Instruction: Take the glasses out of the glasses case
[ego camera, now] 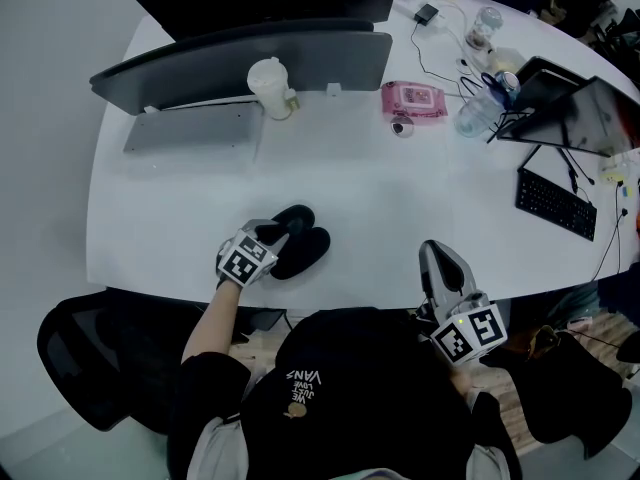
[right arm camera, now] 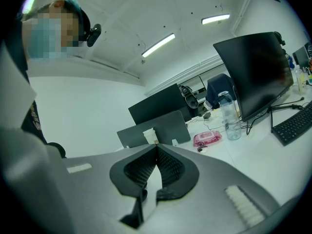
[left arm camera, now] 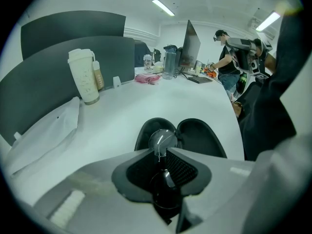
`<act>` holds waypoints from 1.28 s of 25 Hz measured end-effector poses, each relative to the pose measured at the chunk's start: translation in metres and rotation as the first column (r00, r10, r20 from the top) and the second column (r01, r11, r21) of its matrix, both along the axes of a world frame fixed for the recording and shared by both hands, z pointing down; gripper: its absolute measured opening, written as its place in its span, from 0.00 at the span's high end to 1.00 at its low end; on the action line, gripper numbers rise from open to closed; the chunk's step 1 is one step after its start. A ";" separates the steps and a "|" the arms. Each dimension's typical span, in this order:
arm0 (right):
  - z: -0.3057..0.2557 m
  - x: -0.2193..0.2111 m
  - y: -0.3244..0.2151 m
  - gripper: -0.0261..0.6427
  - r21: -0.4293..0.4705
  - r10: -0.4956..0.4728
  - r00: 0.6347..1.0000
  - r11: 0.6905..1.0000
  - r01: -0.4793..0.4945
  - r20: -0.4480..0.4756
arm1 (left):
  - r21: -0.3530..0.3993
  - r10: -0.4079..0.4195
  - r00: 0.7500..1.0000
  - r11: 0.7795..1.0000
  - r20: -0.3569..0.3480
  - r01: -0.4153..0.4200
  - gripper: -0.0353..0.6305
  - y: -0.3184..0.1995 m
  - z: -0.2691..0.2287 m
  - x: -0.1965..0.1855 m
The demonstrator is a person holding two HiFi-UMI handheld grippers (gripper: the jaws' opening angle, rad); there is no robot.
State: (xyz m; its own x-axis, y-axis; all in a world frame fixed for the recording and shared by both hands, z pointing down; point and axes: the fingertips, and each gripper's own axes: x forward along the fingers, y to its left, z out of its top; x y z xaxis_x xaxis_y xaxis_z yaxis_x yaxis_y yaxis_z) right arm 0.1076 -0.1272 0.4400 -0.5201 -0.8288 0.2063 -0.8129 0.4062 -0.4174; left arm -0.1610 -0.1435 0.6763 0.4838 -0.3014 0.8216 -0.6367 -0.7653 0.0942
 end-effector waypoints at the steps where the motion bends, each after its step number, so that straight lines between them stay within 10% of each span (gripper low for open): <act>1: 0.000 0.000 0.000 0.96 0.000 0.000 1.000 1.000 0.000 0.000 | -0.001 0.001 1.000 1.000 0.004 -0.001 0.82 0.000 0.002 0.000; 32: 0.001 0.003 -0.004 0.96 0.001 -0.006 1.000 1.000 0.005 0.006 | 0.018 -0.104 0.994 0.994 -0.039 0.105 0.93 -0.012 -0.006 -0.006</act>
